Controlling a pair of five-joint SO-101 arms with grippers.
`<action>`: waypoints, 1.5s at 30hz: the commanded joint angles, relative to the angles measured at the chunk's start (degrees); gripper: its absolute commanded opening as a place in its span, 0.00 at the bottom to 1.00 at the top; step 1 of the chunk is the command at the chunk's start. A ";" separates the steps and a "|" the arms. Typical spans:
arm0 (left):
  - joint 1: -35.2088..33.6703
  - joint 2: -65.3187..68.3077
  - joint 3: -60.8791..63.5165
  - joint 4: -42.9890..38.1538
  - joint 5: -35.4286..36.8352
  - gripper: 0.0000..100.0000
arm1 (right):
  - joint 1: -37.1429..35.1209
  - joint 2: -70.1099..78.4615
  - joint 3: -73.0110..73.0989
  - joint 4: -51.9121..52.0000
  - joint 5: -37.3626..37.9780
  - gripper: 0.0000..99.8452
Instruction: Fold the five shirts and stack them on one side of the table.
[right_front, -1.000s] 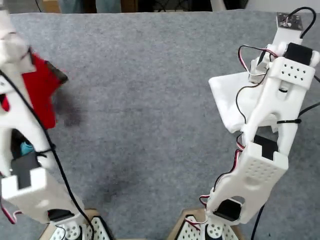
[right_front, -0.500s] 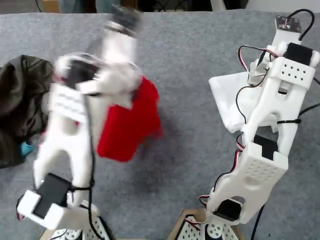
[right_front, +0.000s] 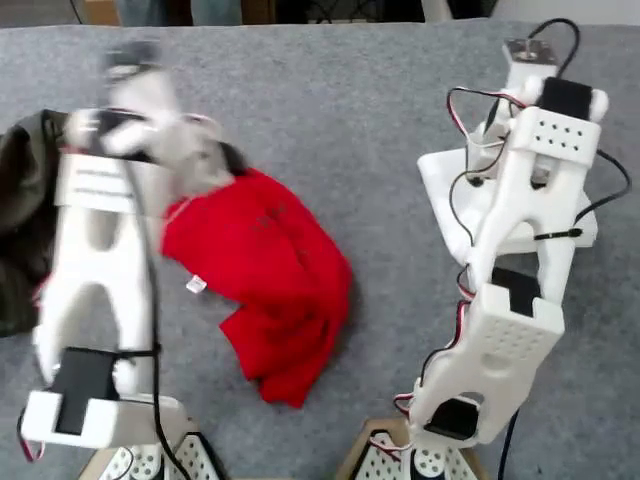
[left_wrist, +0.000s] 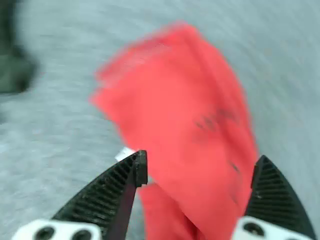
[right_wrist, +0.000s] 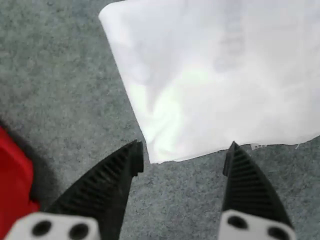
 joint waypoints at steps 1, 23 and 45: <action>-15.25 -0.88 3.30 -0.88 -7.12 0.34 | -4.13 -9.63 5.93 0.44 5.54 0.26; -0.31 1.93 32.31 -29.45 0.79 0.34 | -15.47 -30.02 57.63 -16.18 10.73 0.26; -8.40 2.73 36.09 -29.98 13.89 0.25 | -12.66 -29.85 74.51 -52.22 5.89 0.08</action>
